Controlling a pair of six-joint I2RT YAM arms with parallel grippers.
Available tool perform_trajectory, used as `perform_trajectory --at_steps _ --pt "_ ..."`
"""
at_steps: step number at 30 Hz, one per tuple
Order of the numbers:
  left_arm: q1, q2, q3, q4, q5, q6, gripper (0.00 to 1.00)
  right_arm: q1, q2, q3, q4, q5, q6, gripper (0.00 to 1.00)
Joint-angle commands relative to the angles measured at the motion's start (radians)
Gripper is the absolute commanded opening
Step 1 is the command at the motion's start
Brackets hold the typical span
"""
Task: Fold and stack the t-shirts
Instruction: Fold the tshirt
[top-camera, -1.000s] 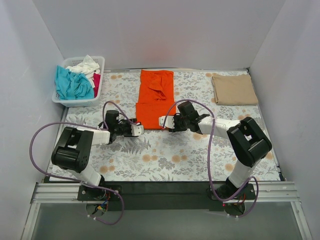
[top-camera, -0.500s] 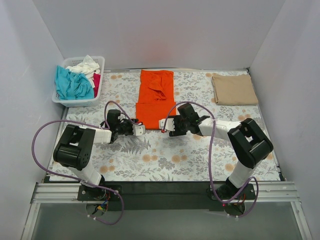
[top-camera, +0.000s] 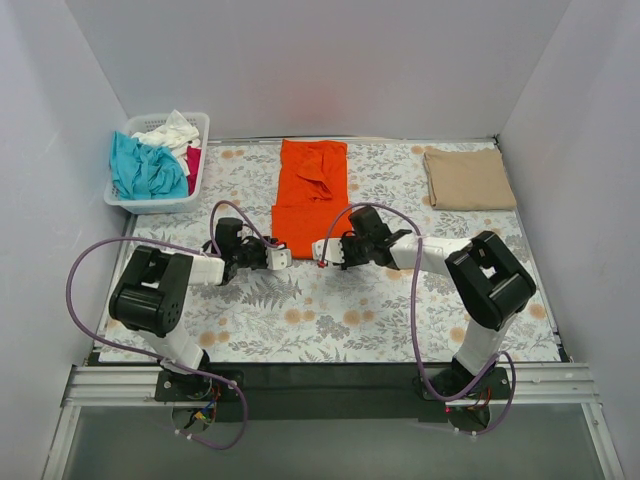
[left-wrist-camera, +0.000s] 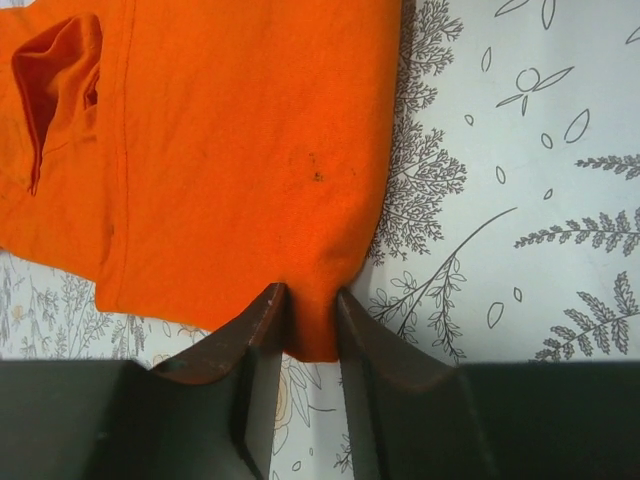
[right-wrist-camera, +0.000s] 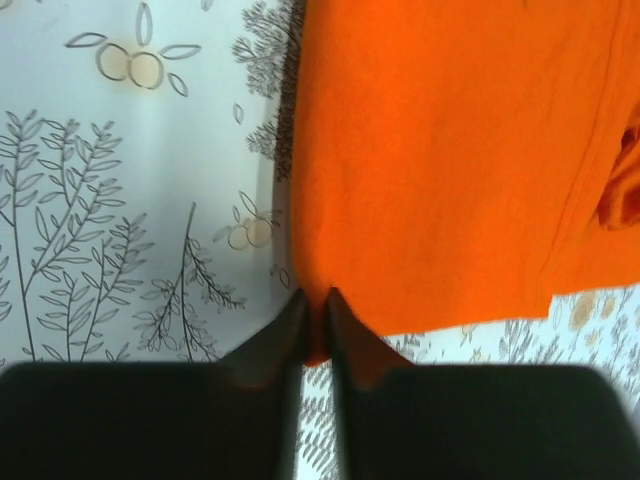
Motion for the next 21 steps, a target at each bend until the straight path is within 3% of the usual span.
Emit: perform_trajectory --at_steps 1,3,6,14,18,21 --pt "-0.002 0.012 0.003 -0.057 -0.027 0.009 0.21 0.016 0.021 -0.009 0.001 -0.015 -0.015 0.1" --pt "-0.005 -0.004 -0.002 -0.079 -0.024 0.018 0.14 0.016 0.015 -0.02 0.001 -0.009 -0.001 0.01" --pt "-0.006 -0.066 -0.02 -0.148 0.0 0.032 0.01 0.016 -0.028 -0.034 -0.045 -0.012 0.019 0.01" --pt "-0.049 -0.39 -0.12 -0.434 0.089 0.022 0.0 0.03 -0.208 -0.052 -0.243 -0.087 0.152 0.01" --pt "-0.069 -0.676 -0.161 -0.699 0.143 0.02 0.0 0.064 -0.358 -0.083 -0.356 -0.134 0.227 0.01" --pt "-0.074 -0.809 -0.151 -0.883 0.178 0.006 0.0 0.114 -0.461 -0.107 -0.442 -0.165 0.283 0.01"
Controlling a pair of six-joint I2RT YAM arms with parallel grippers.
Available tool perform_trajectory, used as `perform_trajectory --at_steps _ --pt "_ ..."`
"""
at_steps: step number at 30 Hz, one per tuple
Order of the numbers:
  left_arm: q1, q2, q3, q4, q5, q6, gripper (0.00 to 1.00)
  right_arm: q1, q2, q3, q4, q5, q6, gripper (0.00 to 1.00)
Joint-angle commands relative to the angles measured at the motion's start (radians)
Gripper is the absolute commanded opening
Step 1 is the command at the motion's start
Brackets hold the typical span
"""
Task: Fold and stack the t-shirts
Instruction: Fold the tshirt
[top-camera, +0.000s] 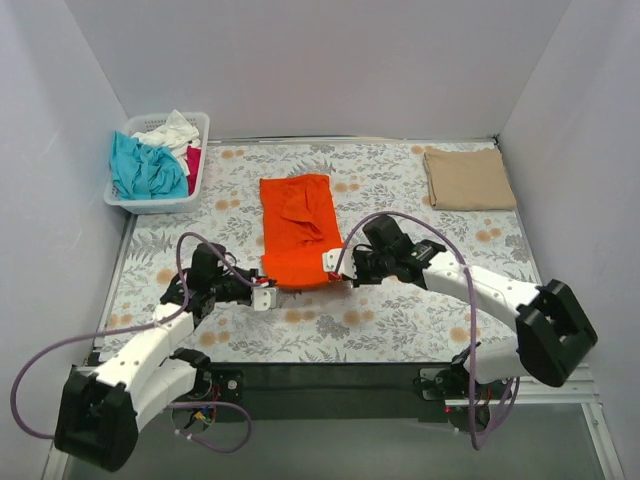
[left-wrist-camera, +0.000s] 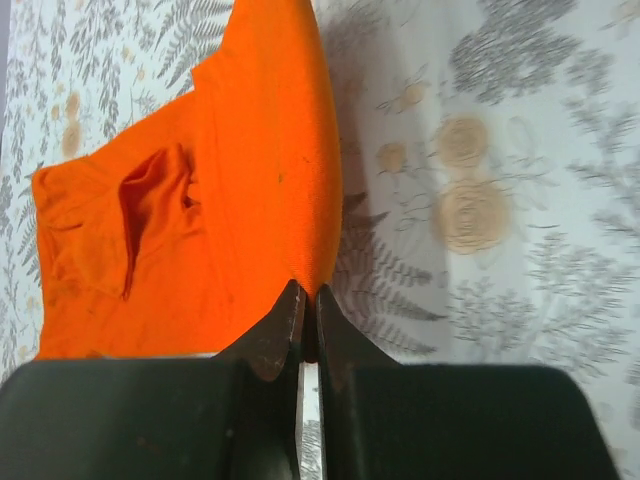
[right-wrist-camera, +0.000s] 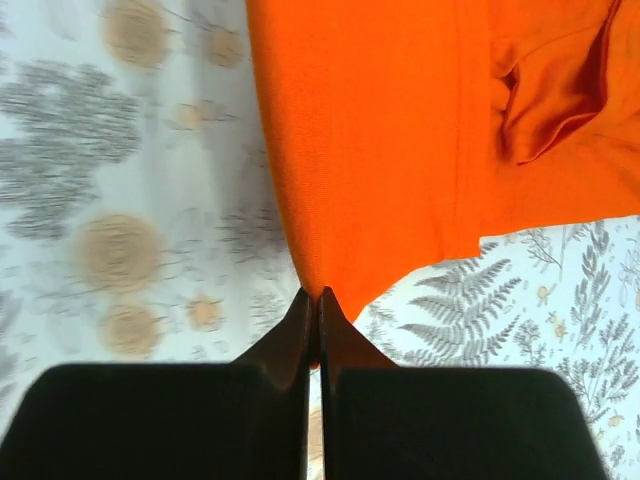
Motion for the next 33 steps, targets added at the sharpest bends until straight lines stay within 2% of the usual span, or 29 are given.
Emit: perform_trajectory --at_steps 1,6,11,14,20,28,33 --pt "-0.005 -0.173 0.023 -0.32 0.081 -0.02 0.0 0.065 -0.118 -0.025 -0.166 -0.066 0.101 0.01" --pt "-0.007 -0.332 0.105 -0.553 0.121 -0.059 0.0 0.117 -0.242 0.022 -0.276 -0.078 0.164 0.01" --pt "-0.005 -0.398 0.166 -0.56 0.091 -0.177 0.0 0.116 -0.239 0.091 -0.293 -0.026 0.118 0.01" --pt "-0.007 -0.389 0.183 -0.482 0.055 -0.295 0.0 0.113 -0.192 0.147 -0.293 -0.017 0.107 0.01" --pt "0.001 -0.297 0.205 -0.318 -0.007 -0.427 0.0 0.064 -0.095 0.238 -0.287 -0.049 0.09 0.01" --pt "0.128 -0.142 0.264 -0.199 0.086 -0.389 0.0 -0.01 -0.005 0.349 -0.286 -0.077 0.034 0.01" --pt "0.223 0.034 0.333 -0.148 0.147 -0.373 0.0 -0.048 0.083 0.415 -0.273 -0.091 0.011 0.01"
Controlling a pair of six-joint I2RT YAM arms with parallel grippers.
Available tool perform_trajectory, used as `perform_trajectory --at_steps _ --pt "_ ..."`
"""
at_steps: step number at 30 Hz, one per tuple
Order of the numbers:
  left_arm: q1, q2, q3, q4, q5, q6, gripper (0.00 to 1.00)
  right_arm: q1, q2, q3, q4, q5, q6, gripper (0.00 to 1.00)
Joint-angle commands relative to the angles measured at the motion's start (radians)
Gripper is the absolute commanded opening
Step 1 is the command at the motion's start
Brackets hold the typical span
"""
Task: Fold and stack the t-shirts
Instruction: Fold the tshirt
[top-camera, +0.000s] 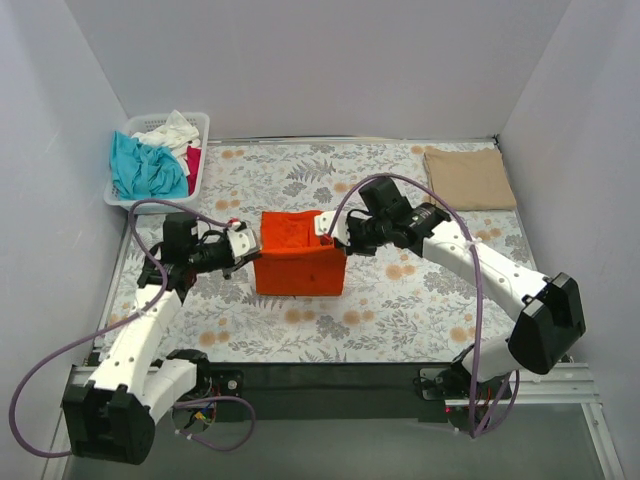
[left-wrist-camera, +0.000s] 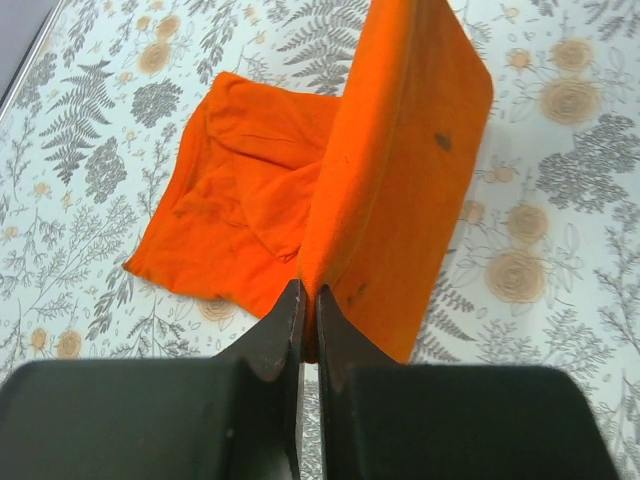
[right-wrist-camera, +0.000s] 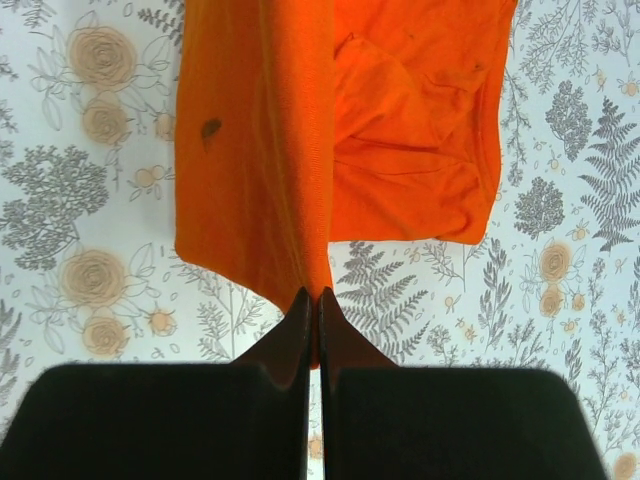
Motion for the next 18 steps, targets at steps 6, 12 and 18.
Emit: perform_trajectory --at_steps 6,12,18 --pt "0.046 0.223 0.107 0.147 0.074 -0.009 0.0 -0.091 0.188 0.172 0.024 -0.051 -0.041 0.01" --pt "0.046 0.37 0.163 0.245 0.029 -0.098 0.0 -0.149 0.337 0.295 0.024 -0.098 -0.016 0.01" --pt "0.048 0.496 0.217 0.312 0.0 -0.163 0.0 -0.177 0.437 0.396 0.022 -0.12 0.003 0.01"
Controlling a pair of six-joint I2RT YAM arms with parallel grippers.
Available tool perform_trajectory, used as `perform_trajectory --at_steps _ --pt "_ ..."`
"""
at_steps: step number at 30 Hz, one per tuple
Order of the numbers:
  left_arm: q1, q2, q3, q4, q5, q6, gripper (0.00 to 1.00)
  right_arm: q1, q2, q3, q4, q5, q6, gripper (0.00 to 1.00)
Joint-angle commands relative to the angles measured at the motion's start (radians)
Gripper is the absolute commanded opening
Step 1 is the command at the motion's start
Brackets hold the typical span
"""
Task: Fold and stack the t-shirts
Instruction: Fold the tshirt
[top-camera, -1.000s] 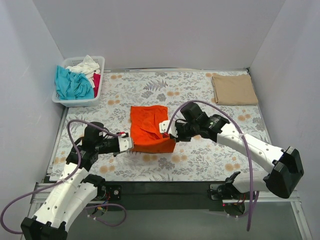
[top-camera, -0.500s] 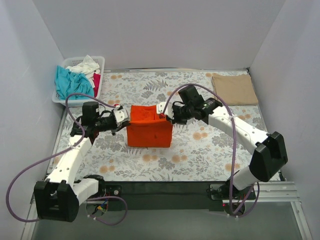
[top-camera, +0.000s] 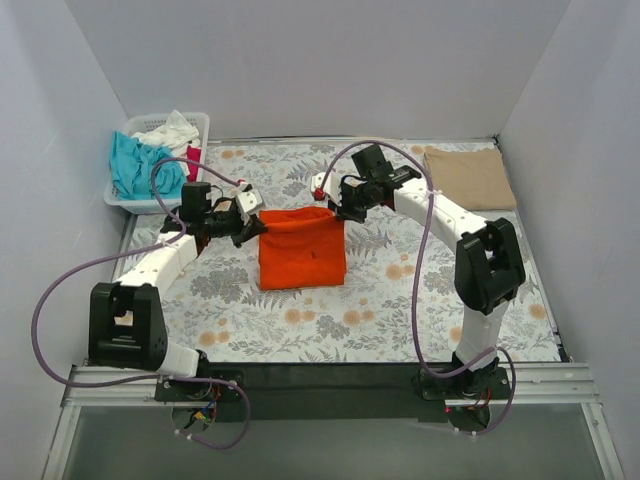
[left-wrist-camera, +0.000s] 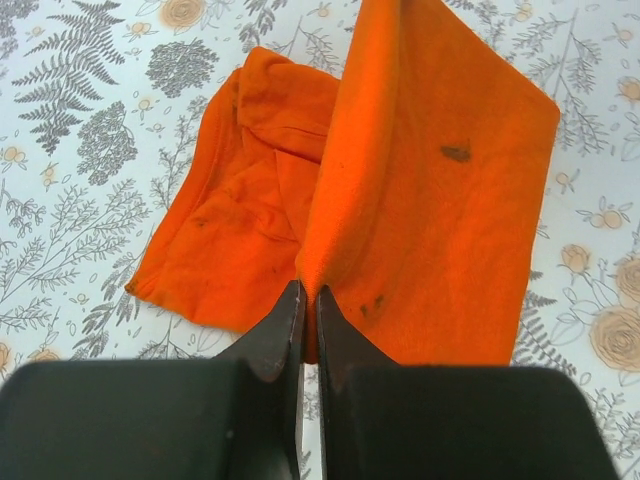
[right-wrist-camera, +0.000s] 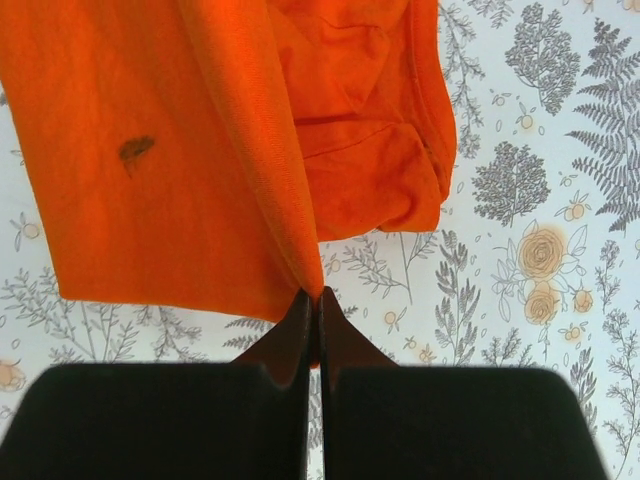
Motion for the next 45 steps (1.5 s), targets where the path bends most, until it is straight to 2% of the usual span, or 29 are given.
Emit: perform_trajectory --at_steps 1,12,17,22,25,27,28,29,30,33,36,40,45 --pt "0.009 0.045 0.073 0.073 -0.017 -0.06 0.0 -0.017 0.029 0.096 0.016 -0.037 0.024 0.01" --pt "0.049 0.272 0.147 0.162 -0.086 -0.186 0.0 -0.028 0.238 0.293 0.022 -0.03 0.07 0.01" --pt "0.064 0.375 0.19 0.14 -0.127 -0.242 0.0 -0.029 0.353 0.387 0.029 -0.017 0.115 0.01" --pt "0.066 0.41 0.187 0.073 -0.147 -0.256 0.0 -0.029 0.41 0.435 0.036 0.007 0.159 0.04" --pt "0.068 0.432 0.205 0.022 -0.18 -0.284 0.05 -0.029 0.425 0.45 0.04 0.018 0.186 0.04" --pt "0.071 0.452 0.228 -0.013 -0.183 -0.313 0.12 -0.029 0.427 0.455 0.04 0.014 0.199 0.05" --pt "0.072 0.458 0.242 -0.033 -0.174 -0.315 0.17 -0.029 0.427 0.458 0.04 0.012 0.215 0.11" --pt "0.072 0.465 0.279 -0.079 -0.163 -0.31 0.33 -0.029 0.419 0.456 0.04 0.01 0.224 0.17" --pt "0.072 0.462 0.294 -0.091 -0.132 -0.308 0.36 -0.032 0.412 0.456 0.04 0.001 0.232 0.24" --pt "0.072 0.438 0.345 -0.104 -0.065 -0.313 0.4 -0.042 0.376 0.456 0.04 -0.023 0.29 0.36" --pt "0.057 0.439 0.412 -0.082 -0.055 -0.353 0.41 -0.074 0.349 0.487 0.046 -0.08 0.377 0.4" --pt "0.02 0.496 0.483 -0.058 -0.052 -0.353 0.41 -0.141 0.375 0.571 0.088 -0.212 0.527 0.41" --pt "-0.044 0.6 0.561 -0.047 -0.063 -0.361 0.42 -0.16 0.474 0.65 0.13 -0.304 0.664 0.34"
